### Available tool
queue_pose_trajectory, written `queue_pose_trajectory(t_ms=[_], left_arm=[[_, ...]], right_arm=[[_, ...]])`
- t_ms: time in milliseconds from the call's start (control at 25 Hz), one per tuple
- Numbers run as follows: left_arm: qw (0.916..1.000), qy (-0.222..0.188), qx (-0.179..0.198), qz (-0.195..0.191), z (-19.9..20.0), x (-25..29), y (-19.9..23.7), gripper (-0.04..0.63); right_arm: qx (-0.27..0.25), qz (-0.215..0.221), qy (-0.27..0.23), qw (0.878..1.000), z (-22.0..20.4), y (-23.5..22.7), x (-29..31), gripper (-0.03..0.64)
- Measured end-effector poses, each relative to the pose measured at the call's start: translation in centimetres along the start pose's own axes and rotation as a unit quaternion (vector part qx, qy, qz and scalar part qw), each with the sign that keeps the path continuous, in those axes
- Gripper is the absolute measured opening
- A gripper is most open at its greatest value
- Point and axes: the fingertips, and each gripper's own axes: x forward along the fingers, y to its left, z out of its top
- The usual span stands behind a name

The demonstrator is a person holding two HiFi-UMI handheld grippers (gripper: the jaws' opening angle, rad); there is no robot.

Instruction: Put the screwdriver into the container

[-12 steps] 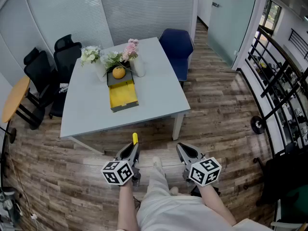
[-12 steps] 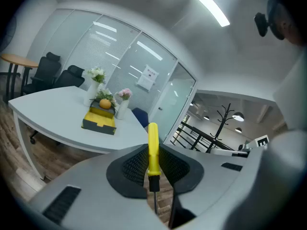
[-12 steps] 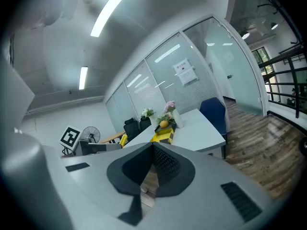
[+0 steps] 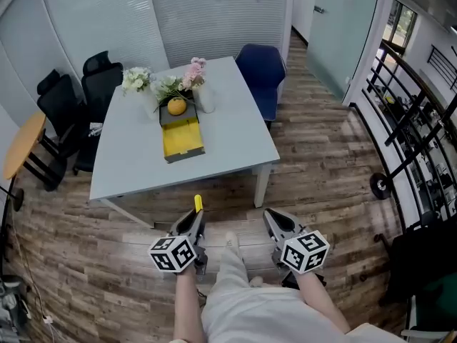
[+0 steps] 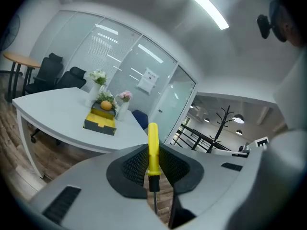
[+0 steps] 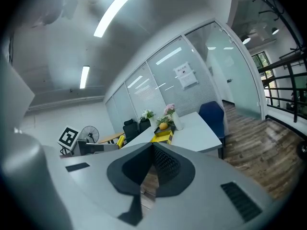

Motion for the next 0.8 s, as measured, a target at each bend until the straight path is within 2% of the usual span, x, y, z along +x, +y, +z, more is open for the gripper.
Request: queue_pose_trajectory(t_ms=[200,360,600,800], left_arm=[[0.9999,-0.011,0.006,0.009,1.2,-0.5,0.2,0.067],[0.9996,-0.015,0.003,0.025,1.9,-1.2,2.1,0.067],[0.9986,-0.014,-0.016,0.048,2.9,-0.7,6.7,0.067],[0.9984,0.002,-0.026,0.05,5.2,3.3,11.8,0.067]], right_arm=[[-0.016,0.001,0.008,1.0,0.2,-0.2,1.1,0.015],[-0.021,0.01,0.02,1.0,-0.2,0.5,3.4,0.015],[-0.023,0.024,0.044,0.998,-0.6,1.2,8.5,0.015],[-0.018,0.019,0.063,0.998,-0.3,0.2,15.3,0.015]])
